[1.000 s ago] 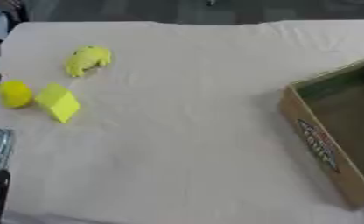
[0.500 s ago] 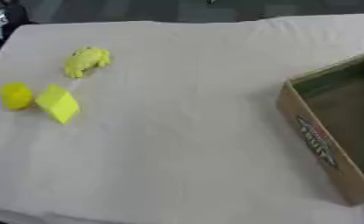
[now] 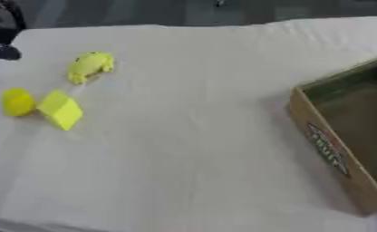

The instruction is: Pick up the objects with one hand, pass them to the other hand, and then place them into the box on the other side of the table.

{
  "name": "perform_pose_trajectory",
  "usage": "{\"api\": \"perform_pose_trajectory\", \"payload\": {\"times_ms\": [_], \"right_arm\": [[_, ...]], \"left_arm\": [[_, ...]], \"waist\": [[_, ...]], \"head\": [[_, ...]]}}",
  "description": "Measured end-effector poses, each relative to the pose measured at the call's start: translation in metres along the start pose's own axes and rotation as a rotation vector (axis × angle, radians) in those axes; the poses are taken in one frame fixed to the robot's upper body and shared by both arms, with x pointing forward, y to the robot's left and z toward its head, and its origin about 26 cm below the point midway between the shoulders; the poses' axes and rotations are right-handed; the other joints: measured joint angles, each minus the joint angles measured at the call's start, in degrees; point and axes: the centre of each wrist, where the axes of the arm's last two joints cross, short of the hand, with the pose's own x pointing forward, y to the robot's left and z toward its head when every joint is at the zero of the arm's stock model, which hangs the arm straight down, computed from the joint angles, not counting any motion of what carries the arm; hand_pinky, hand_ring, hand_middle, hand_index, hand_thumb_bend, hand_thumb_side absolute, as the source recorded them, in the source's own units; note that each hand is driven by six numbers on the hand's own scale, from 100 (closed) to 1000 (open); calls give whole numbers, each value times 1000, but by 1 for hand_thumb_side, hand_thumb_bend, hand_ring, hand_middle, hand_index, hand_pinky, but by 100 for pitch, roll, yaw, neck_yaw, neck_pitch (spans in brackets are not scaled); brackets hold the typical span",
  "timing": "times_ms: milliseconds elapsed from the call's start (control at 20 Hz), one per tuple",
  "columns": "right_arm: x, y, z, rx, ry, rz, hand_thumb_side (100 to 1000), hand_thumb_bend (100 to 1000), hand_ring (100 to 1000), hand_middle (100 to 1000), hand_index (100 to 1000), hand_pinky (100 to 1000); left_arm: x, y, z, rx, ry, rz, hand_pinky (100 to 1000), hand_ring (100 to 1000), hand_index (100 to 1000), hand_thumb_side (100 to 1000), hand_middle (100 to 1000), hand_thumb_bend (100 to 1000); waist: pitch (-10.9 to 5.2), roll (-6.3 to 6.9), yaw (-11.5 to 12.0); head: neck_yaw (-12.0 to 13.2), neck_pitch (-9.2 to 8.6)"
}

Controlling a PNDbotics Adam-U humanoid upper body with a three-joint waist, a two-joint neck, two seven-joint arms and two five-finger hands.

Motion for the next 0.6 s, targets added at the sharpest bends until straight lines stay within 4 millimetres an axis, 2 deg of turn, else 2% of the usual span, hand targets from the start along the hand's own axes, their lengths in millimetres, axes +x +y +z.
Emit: {"api": "perform_pose_trajectory", "payload": {"times_ms": [200, 400, 600], "right_arm": [[0, 0, 0, 1, -1, 2, 592, 100, 939, 1000, 1000, 1000], [0, 1, 1, 8, 2, 2, 593, 100, 938, 1000, 1000, 1000], [-1, 1, 1, 11, 6, 4, 593, 100, 937, 1000, 1000, 1000]], "left_arm": [[-6, 0, 2, -45, 57, -88, 818, 796, 775, 100, 710, 786], [-13, -5, -4, -73, 139, -214, 830, 783, 780, 100, 694, 716], [-7, -2, -9, -46, 135, -371, 816, 769, 763, 100, 679, 669]], "waist": [[0, 5, -1], [0, 5, -21], [0, -2, -22]], "head": [[56, -1], [132, -40], [167, -43]]}}
